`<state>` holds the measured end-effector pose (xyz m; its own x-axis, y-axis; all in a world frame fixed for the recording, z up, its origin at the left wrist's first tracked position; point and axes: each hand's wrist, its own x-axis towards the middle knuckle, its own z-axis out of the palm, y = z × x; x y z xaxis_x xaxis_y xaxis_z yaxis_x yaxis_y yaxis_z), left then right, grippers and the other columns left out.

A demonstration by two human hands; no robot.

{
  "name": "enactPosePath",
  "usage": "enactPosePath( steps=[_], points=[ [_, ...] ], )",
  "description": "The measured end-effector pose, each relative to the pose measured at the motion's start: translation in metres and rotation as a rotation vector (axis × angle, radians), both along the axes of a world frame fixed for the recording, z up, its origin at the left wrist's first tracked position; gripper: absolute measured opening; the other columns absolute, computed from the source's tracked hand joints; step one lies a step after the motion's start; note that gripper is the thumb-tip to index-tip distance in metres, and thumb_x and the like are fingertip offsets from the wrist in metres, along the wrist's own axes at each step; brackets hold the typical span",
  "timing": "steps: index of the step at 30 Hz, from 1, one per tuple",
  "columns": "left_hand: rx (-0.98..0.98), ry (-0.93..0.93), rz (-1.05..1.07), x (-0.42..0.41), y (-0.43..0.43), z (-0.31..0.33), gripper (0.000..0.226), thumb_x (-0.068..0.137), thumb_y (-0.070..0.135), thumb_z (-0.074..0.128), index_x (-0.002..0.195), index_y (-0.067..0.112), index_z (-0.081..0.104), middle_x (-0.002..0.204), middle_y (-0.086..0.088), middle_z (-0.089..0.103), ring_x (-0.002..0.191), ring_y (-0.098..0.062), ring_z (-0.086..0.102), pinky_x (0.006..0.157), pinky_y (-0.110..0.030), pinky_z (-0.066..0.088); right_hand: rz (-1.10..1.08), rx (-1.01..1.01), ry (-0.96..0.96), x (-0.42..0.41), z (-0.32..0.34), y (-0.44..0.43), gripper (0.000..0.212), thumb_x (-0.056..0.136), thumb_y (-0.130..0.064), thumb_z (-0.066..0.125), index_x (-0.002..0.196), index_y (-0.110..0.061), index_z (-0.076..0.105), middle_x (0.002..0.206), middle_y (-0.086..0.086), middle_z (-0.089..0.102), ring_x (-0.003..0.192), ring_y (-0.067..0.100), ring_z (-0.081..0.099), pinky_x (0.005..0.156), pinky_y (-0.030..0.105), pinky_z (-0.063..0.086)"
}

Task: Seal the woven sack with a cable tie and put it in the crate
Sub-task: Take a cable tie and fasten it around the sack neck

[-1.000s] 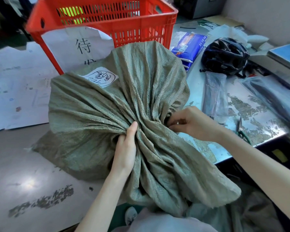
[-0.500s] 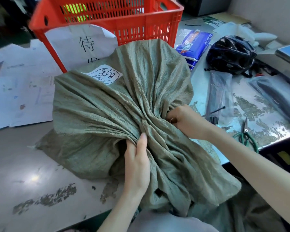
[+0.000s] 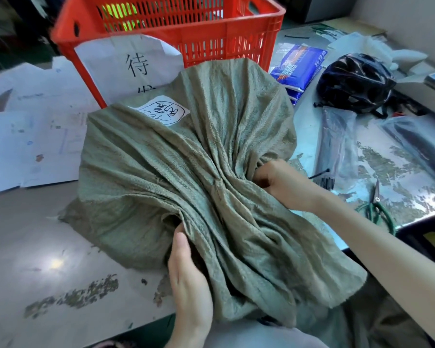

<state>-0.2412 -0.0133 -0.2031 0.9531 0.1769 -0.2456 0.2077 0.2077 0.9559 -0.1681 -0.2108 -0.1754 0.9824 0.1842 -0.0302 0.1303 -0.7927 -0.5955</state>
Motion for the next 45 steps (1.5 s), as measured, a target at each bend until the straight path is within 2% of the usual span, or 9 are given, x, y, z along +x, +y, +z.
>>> enactPosePath(
  steps=[3,6,9,14,21,27,31,38,45],
  points=[
    [0.127,-0.113,0.070,0.005,0.011,-0.003,0.032,0.102,0.021,0.040,0.103,0.030,0.070,0.105,0.015,0.073,0.107,-0.003,0.064,0.091,-0.022,0.045,-0.001,-0.002,-0.023,0.000,-0.004,0.005,0.028,0.071,0.010,0.062,0.051,0.004,0.044,0.045,0.003,0.032,0.047,0.007,0.031,0.043,0.014,0.026],
    [0.193,-0.153,0.049,0.012,0.024,-0.012,0.047,0.094,-0.004,0.050,0.095,0.037,0.072,0.101,0.013,0.074,0.100,-0.008,0.066,0.089,-0.025,0.047,0.020,-0.008,-0.049,0.000,-0.005,0.007,0.026,0.073,0.008,0.064,0.054,0.010,0.046,0.050,0.012,0.034,0.049,0.008,0.023,0.046,0.016,0.026],
    [0.209,-0.157,0.025,0.020,0.033,-0.015,0.047,0.090,-0.008,0.052,0.087,0.033,0.074,0.094,0.008,0.076,0.093,-0.013,0.069,0.085,-0.030,0.050,0.013,-0.033,-0.043,-0.002,-0.003,0.003,0.031,0.074,0.006,0.064,0.051,0.004,0.044,0.049,0.002,0.031,0.048,0.005,0.032,0.046,0.014,0.028],
    [0.362,-0.292,0.016,0.032,0.052,-0.003,0.037,0.089,-0.009,0.056,0.081,0.026,0.068,0.084,0.020,0.074,0.091,-0.001,0.069,0.080,-0.011,0.052,-0.030,-0.127,0.029,-0.007,0.012,-0.008,0.050,0.077,-0.001,0.064,0.045,-0.024,0.033,0.045,-0.010,0.037,0.043,0.003,0.040,0.047,0.015,0.028],
    [0.480,-0.363,-0.033,0.046,0.073,-0.003,0.032,0.093,-0.003,0.053,0.085,0.026,0.062,0.106,0.000,0.071,0.101,-0.001,0.068,0.088,-0.019,0.054,-0.083,-0.217,0.025,-0.012,0.026,-0.032,0.006,0.077,-0.012,0.074,0.082,-0.015,0.075,0.059,-0.025,0.051,0.055,-0.007,0.049,0.055,0.007,0.034],
    [-0.147,-0.176,-0.064,0.048,0.078,0.005,0.016,0.087,-0.003,0.054,0.094,0.011,0.060,0.092,-0.005,0.076,0.093,-0.018,0.073,0.077,-0.021,0.057,-0.145,-0.108,0.080,-0.020,0.040,-0.049,0.010,0.074,-0.020,0.078,0.081,-0.023,0.073,0.062,-0.009,0.062,0.053,-0.011,0.054,0.053,0.006,0.042],
    [-0.331,-0.154,-0.153,0.039,0.064,0.004,0.018,0.079,0.013,0.061,0.093,0.009,0.072,0.105,-0.006,0.074,0.106,-0.016,0.068,0.086,-0.019,0.053,-0.139,-0.040,0.070,-0.021,0.040,-0.039,0.012,0.073,-0.010,0.076,0.071,-0.020,0.071,0.051,-0.018,0.059,0.045,-0.004,0.050,0.048,0.007,0.038],
    [0.309,-0.369,-0.242,0.034,0.050,-0.010,0.024,0.089,0.005,0.061,0.108,0.014,0.072,0.120,0.006,0.067,0.115,0.001,0.059,0.090,-0.008,0.044,-0.123,0.148,0.124,-0.018,0.030,-0.032,0.015,0.073,-0.001,0.073,0.071,-0.015,0.068,0.057,-0.010,0.067,0.043,0.003,0.055,0.048,0.010,0.041],
    [0.413,-0.471,-0.188,0.042,0.048,-0.029,0.022,0.091,0.017,0.057,0.108,0.018,0.069,0.111,0.025,0.067,0.110,0.002,0.060,0.096,-0.013,0.044,-0.182,0.560,0.141,-0.024,0.031,-0.044,0.011,0.073,0.001,0.073,0.077,0.004,0.064,0.062,0.009,0.069,0.044,0.017,0.057,0.046,0.018,0.044]
  ],
)
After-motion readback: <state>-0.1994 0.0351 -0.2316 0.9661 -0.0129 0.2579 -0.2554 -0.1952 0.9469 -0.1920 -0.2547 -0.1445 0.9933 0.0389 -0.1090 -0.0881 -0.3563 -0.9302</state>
